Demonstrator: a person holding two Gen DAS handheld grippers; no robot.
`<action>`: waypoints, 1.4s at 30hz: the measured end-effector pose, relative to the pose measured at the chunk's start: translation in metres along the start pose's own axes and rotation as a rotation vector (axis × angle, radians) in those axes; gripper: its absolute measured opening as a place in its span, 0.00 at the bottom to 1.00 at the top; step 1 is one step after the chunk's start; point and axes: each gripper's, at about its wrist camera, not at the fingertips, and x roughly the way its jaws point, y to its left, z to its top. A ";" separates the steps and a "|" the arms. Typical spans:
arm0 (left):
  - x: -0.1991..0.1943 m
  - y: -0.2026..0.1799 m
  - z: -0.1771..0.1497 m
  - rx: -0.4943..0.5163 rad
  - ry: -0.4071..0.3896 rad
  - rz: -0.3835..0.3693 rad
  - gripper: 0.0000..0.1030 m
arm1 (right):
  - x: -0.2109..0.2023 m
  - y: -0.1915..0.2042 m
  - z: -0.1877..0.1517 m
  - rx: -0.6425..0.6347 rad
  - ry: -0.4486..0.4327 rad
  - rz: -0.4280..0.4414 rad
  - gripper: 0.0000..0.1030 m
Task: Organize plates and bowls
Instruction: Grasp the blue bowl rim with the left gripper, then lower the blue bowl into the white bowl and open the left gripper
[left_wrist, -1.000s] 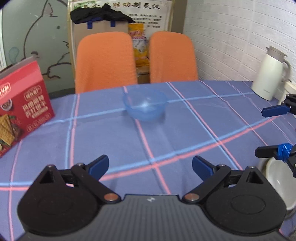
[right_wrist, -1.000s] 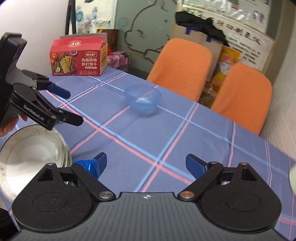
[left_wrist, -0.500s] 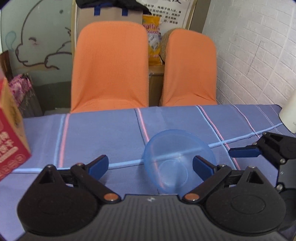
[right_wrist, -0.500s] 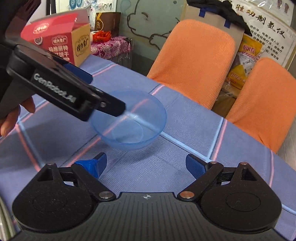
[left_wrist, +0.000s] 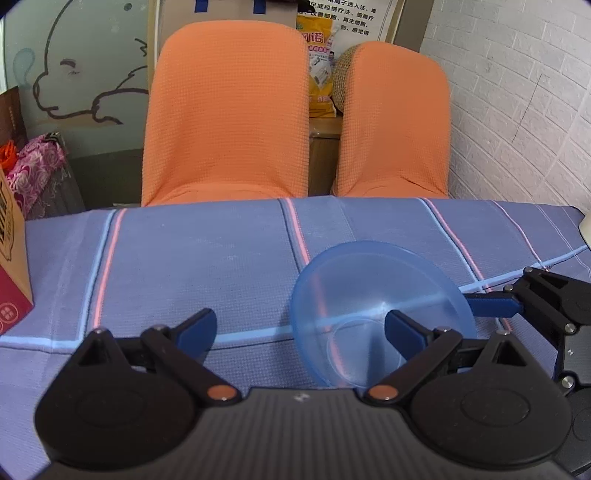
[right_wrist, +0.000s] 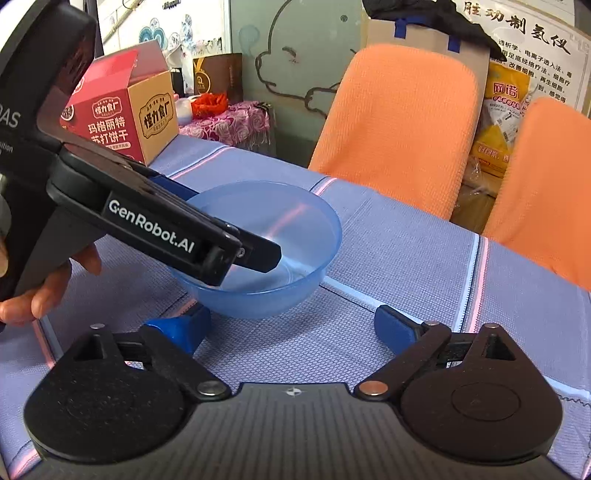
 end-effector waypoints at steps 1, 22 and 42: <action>0.000 0.000 0.000 0.001 -0.002 0.002 0.95 | 0.002 -0.002 0.005 0.001 0.019 0.001 0.81; -0.061 -0.049 0.000 0.070 -0.029 -0.078 0.51 | -0.046 0.025 0.023 -0.046 -0.110 0.001 0.67; -0.191 -0.220 -0.119 0.227 -0.049 -0.261 0.53 | -0.233 0.066 -0.100 0.016 -0.109 -0.141 0.70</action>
